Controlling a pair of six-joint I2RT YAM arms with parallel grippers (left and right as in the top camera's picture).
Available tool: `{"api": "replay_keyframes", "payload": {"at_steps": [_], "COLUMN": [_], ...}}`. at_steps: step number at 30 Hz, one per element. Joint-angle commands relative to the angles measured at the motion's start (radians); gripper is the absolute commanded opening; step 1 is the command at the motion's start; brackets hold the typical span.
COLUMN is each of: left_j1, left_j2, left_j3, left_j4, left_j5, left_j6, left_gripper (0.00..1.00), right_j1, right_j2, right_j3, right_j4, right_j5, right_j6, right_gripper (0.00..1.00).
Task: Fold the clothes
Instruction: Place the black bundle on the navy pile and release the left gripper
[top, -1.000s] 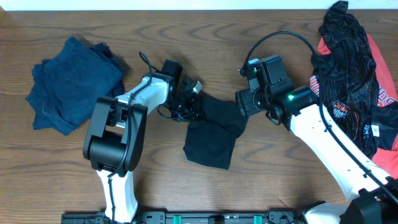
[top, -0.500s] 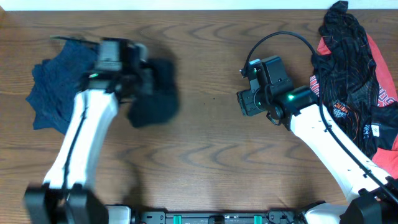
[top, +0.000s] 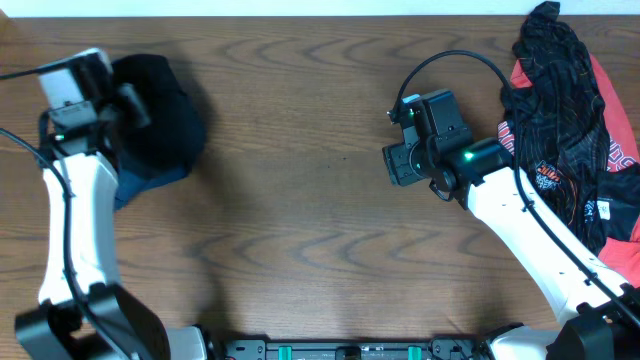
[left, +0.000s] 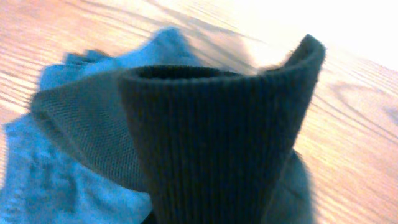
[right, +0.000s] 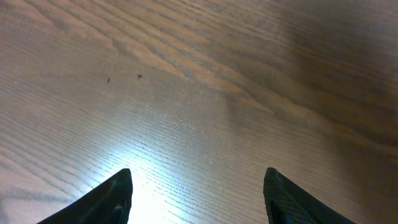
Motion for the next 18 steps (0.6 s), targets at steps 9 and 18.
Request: {"api": "replay_keyframes", "payload": {"at_steps": [9,18], "left_j1": [0.134,0.108], "left_j2": [0.216,0.03], "left_j3": [0.026,0.026], "left_j4": [0.074,0.04], "left_j5": [-0.019,0.08], "left_j6": [-0.027,-0.044], "left_gripper": [0.9,0.98], "right_j1": [-0.015,-0.082], "right_j2": [-0.018,-0.048], "right_j3": [0.008,0.012], "right_j4": [0.001,0.09], "right_j5": [0.008,0.019], "right_j6": [-0.012,0.127], "right_gripper": [0.66,0.83]}}
